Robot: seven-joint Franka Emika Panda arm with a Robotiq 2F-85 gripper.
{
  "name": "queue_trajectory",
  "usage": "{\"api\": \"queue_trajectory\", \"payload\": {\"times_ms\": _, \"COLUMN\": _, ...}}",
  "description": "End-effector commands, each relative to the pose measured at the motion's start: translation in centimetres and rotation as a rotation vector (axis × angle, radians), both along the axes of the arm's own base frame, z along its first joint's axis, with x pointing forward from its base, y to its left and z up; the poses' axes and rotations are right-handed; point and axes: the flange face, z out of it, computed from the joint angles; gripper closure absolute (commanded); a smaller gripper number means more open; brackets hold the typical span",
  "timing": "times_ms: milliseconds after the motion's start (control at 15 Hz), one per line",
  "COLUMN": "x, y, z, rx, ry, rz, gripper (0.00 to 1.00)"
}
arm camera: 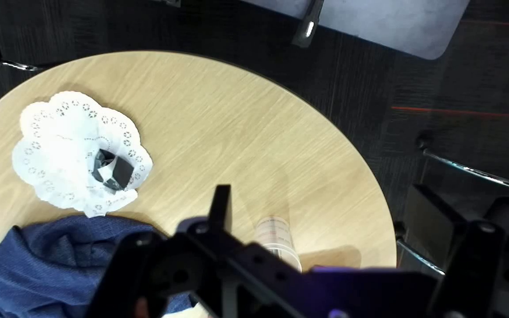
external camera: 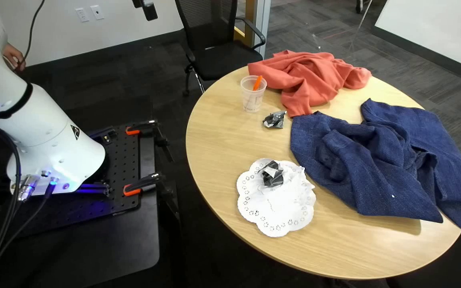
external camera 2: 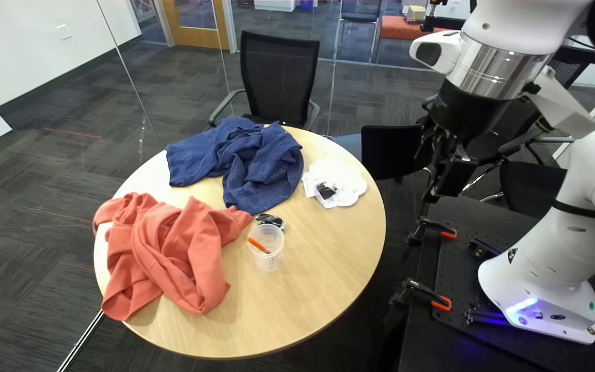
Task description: Remove the pen from the plastic cup.
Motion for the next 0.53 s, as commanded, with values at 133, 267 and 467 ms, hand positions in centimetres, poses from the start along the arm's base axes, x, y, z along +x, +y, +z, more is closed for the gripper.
{"api": "queue_trajectory", "payload": {"times_ms": 133, "x": 1.3, "y": 0.2, "z": 0.4, "rx": -0.010, "ry": -0.006, "rz": 0.012, "gripper": 0.00}}
{"api": "queue_trajectory", "payload": {"times_ms": 267, "x": 2.5, "y": 0.7, "z": 0.6, "rx": -0.022, "ry": -0.017, "rz": 0.023, "gripper": 0.00}}
{"api": "queue_trajectory", "payload": {"times_ms": 467, "x": 4.8, "y": 1.5, "z": 0.6, "rx": -0.027, "ry": -0.045, "rz": 0.036, "gripper": 0.00}}
